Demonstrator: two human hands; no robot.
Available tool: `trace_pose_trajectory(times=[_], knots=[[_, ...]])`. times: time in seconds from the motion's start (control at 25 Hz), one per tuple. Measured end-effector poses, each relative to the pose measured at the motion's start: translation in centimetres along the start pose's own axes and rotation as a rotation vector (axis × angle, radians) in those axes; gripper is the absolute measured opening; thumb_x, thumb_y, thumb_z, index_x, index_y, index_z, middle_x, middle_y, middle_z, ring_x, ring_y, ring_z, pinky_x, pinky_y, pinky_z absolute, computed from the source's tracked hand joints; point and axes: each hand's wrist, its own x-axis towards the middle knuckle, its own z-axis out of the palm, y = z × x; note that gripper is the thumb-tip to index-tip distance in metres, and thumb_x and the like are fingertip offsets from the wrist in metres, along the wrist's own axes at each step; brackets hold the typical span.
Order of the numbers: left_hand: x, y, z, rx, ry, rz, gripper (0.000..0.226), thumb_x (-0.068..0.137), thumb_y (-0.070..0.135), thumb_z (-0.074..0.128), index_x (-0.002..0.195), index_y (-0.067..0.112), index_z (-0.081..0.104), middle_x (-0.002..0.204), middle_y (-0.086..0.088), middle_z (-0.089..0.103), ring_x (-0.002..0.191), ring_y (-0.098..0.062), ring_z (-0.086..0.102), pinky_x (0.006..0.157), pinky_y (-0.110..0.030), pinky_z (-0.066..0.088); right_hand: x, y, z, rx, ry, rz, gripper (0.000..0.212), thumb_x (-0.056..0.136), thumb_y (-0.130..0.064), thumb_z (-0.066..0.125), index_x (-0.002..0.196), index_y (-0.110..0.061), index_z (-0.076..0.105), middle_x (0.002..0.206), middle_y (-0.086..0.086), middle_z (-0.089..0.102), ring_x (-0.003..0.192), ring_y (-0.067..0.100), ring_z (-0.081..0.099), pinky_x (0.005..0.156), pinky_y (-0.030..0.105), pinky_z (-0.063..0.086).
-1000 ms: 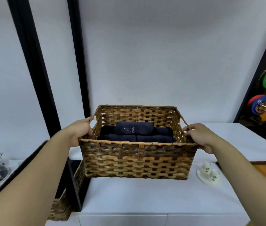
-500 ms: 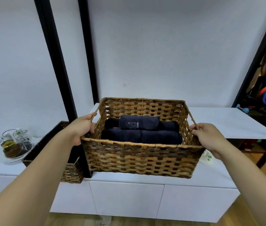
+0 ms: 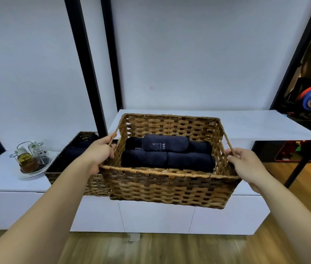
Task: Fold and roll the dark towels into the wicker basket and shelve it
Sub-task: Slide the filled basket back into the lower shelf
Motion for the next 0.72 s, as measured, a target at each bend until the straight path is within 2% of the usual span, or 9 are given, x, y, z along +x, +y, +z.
trace_pose_trajectory(times=[0.24,0.4,0.52,0.6,0.72], knots=[[-3.1,-5.2,-0.2,-0.056,-0.025,-0.037,0.093,0.079,-0.024,0.031,0.145,0.039,0.050,0.129,0.003,0.064,0.123,-0.028,0.059,0.096,-0.051,0.054,-3.8,3.2,2.4,0.019,-0.030,0.076,0.025,0.105,-0.010,0.044,0.116,-0.016,0.066,0.100,0.008,0.073,0.097,0.032,0.069,0.089,0.045,0.054],[-3.6,-8.6,0.1,-0.062,-0.005,-0.059,0.089,0.082,-0.025,0.033,0.148,0.032,0.048,0.124,0.005,0.061,0.116,-0.015,0.055,0.088,-0.035,0.053,-4.9,5.4,3.5,0.029,0.002,0.105,0.025,0.105,-0.010,0.044,0.118,-0.015,0.065,0.102,0.006,0.071,0.095,0.027,0.068,0.089,0.042,0.054],[-2.7,-10.4,0.5,-0.051,0.003,-0.079,0.085,0.084,-0.024,0.037,0.148,0.032,0.047,0.126,0.003,0.063,0.116,-0.016,0.058,0.096,-0.038,0.052,-5.0,7.1,4.2,0.033,0.016,0.116,0.025,0.105,-0.011,0.045,0.120,-0.016,0.065,0.106,0.006,0.071,0.099,0.034,0.067,0.092,0.048,0.053],[-1.7,-11.7,0.8,-0.023,-0.011,-0.097,0.081,0.089,-0.022,0.038,0.150,0.030,0.044,0.120,0.005,0.064,0.114,-0.013,0.059,0.094,-0.037,0.052,-4.4,8.3,4.7,0.039,0.014,0.128,0.026,0.105,-0.012,0.045,0.122,-0.016,0.064,0.105,0.004,0.071,0.102,0.036,0.067,0.094,0.051,0.052],[0.5,-13.6,1.6,-0.002,-0.018,-0.150,0.075,0.093,-0.019,0.039,0.151,0.029,0.043,0.117,0.007,0.064,0.114,-0.013,0.059,0.107,-0.043,0.046,-3.0,10.2,5.7,0.035,0.007,0.156,0.025,0.106,-0.012,0.045,0.120,-0.017,0.064,0.106,0.004,0.071,0.098,0.032,0.066,0.090,0.043,0.053]])
